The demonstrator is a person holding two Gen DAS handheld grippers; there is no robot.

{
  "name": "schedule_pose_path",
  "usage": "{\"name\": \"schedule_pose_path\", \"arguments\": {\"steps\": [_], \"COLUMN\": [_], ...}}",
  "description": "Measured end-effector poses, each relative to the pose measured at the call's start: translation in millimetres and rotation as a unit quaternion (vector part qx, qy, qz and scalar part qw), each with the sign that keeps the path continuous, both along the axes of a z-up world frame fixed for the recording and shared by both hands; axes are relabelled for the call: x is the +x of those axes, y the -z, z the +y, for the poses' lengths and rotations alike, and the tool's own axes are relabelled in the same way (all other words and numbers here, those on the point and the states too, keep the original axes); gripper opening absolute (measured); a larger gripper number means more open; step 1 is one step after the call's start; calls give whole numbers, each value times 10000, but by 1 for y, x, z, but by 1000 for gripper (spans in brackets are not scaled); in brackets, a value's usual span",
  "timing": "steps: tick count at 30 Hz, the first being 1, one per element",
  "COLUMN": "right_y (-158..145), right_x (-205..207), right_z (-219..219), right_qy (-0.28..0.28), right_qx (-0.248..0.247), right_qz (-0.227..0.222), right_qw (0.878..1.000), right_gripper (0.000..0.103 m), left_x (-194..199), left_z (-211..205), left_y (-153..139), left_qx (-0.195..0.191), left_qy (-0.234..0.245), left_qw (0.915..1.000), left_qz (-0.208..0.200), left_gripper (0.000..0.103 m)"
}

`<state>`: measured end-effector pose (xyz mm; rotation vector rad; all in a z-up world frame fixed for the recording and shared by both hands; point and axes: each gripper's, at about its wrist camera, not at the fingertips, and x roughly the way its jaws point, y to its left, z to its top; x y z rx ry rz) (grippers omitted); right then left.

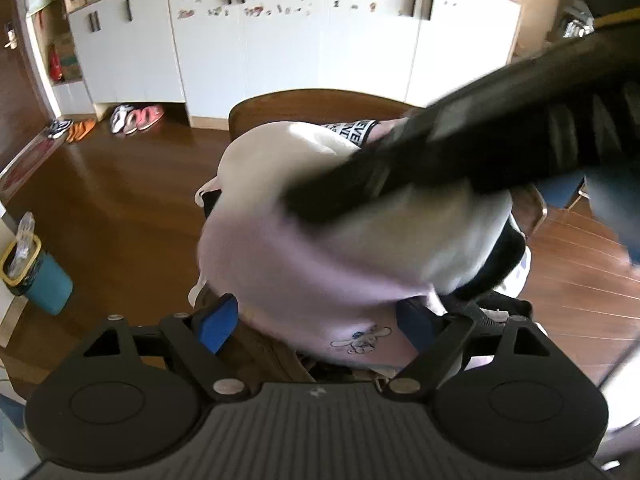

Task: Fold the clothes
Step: 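Grasp the cream sleeve with the left gripper while the right gripper grasps the black-trimmed hood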

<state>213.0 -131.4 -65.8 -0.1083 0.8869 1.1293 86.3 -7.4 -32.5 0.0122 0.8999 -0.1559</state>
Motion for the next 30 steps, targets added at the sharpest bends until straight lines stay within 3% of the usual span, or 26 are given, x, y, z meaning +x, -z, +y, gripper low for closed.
{"name": "schedule_pose_path", "arguments": {"steps": [4, 7, 10, 14, 17, 19, 24, 25, 26, 27, 28, 29, 30], "right_y": [-25, -40, -41, -36, -34, -31, -21, -17, -15, -12, -9, -7, -5], "right_x": [15, 36, 54, 51, 39, 33, 16, 15, 16, 16, 15, 16, 17], "right_z": [-36, -70, -94, -101, -98, -95, -84, -79, -76, -72, -69, -70, -72], "right_qy": [623, 1554, 2098, 1874, 1373, 1032, 225, 120, 67, 55, 44, 61, 79], "right_qx": [103, 64, 14, -70, -92, -123, -230, -240, -237, -233, -229, -236, -244], "right_qz": [-311, -548, -507, -552, -475, -365, 7, 112, 159, 190, 222, 273, 323], "right_qw": [9975, 9863, 9764, 9807, 9894, 9939, 9995, 9996, 9996, 9995, 9995, 9993, 9991], "right_gripper": [103, 103, 103, 103, 103, 103, 103, 103, 103, 103, 103, 103, 103], "left_x": [-14, -8, 7, 21, 40, 50, 46, 40, 36, 35, 35, 36, 37], "left_z": [17, 22, 19, 7, -6, -14, -37, -44, -49, -51, -53, -53, -53], "left_y": [-5, -7, -13, -22, -19, -12, 23, 26, 30, 36, 42, 47, 50], "left_qx": [-71, -83, -118, 484, 961, 1199, 2026, 2099, 2140, 2097, 2057, 2030, 1995], "left_qy": [41, 79, 250, 896, 1755, 2397, 3751, 3846, 3912, 3903, 3875, 3780, 3649], "left_qw": [9998, 9994, 9980, 9890, 9711, 9546, 8932, 8878, 8847, 8878, 8915, 8972, 9038], "left_qz": [-155, -325, -570, -1073, -1299, -1301, -1432, -1408, -1358, -1241, -1129, -1050, -1011], "left_gripper": [90, 90, 91, 94, 94, 95, 94, 91, 76, 63, 41, 29, 24]}}
